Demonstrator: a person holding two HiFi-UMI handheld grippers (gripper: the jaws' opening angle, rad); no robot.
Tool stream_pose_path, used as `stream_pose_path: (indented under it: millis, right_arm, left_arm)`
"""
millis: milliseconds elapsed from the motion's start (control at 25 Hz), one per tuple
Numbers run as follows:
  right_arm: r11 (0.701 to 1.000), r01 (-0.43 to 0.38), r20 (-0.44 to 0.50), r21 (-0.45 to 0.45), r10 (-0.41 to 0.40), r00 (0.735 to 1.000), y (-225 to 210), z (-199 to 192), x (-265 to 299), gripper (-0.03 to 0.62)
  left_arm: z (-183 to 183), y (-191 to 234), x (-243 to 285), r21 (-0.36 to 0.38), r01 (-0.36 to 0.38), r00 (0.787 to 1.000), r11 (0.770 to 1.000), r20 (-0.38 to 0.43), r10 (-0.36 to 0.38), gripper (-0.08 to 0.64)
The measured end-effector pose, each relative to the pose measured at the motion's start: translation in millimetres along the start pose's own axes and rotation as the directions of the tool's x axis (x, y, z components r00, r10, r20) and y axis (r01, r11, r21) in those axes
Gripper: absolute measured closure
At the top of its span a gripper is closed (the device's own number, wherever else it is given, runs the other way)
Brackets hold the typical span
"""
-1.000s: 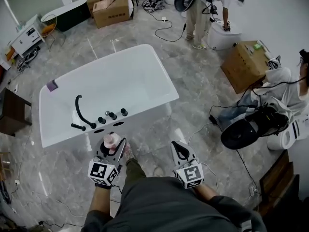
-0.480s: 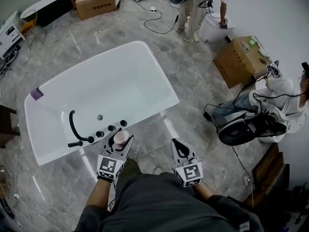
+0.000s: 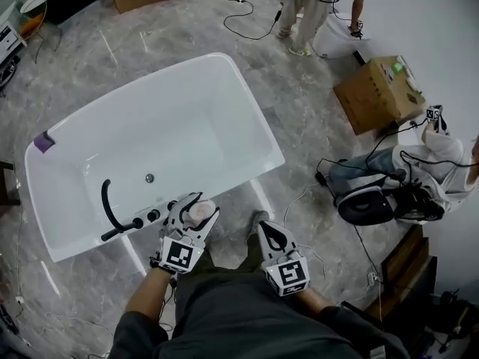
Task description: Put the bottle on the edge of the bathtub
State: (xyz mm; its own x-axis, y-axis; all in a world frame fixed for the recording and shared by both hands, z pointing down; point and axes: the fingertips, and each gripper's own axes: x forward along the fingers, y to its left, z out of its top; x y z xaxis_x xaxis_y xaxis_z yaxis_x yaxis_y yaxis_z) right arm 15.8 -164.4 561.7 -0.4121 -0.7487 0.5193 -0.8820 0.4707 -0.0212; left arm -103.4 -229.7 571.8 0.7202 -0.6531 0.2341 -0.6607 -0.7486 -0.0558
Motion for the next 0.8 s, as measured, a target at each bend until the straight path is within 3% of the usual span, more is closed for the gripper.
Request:
stream_pose_path:
  millis: [240, 480, 800]
  right_arm:
    - [0.994, -0.082, -0.092, -0.067, 0.076, 0.993, -4, -54, 28, 0.592]
    - [0.993, -0.097, -0.165, -0.072, 0.084, 0.983, -62, -108, 51, 0.592]
    - [0.993, -0.100, -0.206, -0.058, 0.086, 0.975, -74, -152, 69, 0.592]
  left_arm:
    - [-61, 6, 12, 0.020, -0.025, 1.000, 0.999, 0.004, 0.025, 0.333]
    - [-126, 3, 78, -0.014, -0.036, 0.999, 0.999, -0.028, 0.036, 0.333]
    - [-177, -6, 122, -0.036, -0.009, 1.000, 0.999, -0.028, 0.008, 0.331]
